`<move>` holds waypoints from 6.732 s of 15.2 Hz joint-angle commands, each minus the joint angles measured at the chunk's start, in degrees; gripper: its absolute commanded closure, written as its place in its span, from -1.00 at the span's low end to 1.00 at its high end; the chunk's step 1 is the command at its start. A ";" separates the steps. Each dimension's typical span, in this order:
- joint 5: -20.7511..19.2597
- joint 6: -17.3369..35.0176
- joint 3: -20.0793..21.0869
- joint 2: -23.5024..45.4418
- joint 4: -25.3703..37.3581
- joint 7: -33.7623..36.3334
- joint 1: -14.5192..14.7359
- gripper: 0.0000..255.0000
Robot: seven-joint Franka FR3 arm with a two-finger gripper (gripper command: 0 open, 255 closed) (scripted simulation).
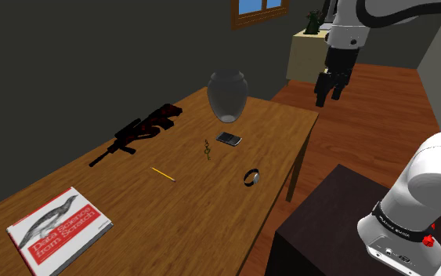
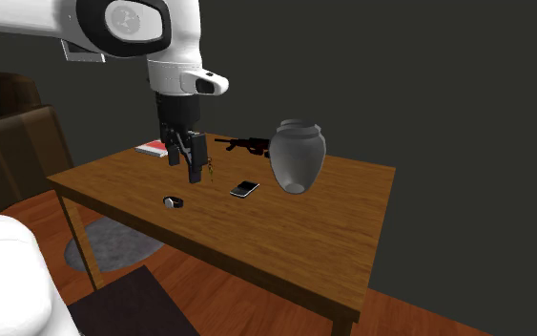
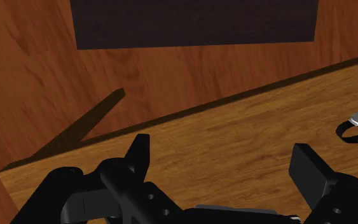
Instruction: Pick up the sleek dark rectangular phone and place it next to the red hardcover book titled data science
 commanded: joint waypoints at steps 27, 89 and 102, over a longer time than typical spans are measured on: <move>-1.33 32.40 10.35 52.72 22.87 10.45 6.67 -1.00; -6.64 19.64 18.23 67.07 49.49 34.20 21.71 1.00; -11.28 10.35 18.92 86.46 77.70 44.49 33.80 1.00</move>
